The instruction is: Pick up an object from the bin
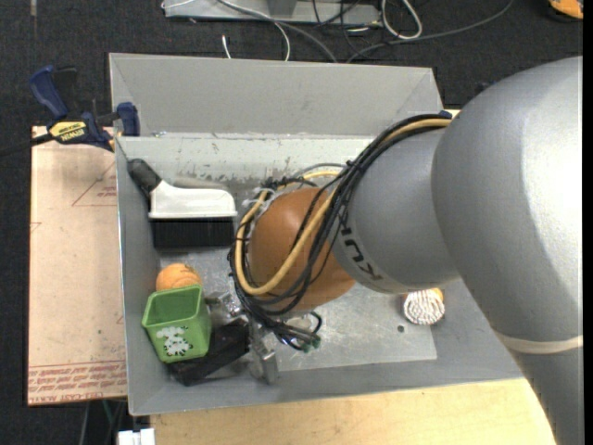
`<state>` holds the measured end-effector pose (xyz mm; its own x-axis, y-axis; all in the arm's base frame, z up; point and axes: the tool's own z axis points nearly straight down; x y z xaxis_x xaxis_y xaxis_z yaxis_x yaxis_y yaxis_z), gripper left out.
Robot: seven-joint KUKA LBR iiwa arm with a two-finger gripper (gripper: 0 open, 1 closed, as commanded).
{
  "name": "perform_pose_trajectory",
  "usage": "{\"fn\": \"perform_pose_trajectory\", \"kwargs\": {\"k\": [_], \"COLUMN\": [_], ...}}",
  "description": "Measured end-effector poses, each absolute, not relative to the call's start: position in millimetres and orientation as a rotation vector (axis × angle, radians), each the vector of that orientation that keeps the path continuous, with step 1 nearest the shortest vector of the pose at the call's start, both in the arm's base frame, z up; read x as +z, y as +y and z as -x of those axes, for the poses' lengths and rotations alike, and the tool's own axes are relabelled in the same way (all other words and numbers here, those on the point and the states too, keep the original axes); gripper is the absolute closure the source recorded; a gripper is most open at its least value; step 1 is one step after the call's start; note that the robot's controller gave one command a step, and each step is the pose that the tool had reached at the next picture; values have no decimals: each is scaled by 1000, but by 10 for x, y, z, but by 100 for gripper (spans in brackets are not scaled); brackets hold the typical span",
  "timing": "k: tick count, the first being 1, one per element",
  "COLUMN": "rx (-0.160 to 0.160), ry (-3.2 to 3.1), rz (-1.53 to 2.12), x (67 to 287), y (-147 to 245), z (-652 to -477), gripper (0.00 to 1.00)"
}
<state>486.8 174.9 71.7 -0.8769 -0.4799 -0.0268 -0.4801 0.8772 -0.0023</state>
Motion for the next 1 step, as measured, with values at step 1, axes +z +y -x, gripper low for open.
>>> {"fn": "perform_pose_trajectory", "kwargs": {"k": [1], "rx": [10], "ry": [3038], "rz": [756], "x": [702], "y": [1787], "z": [-4821], "gripper": [100]}}
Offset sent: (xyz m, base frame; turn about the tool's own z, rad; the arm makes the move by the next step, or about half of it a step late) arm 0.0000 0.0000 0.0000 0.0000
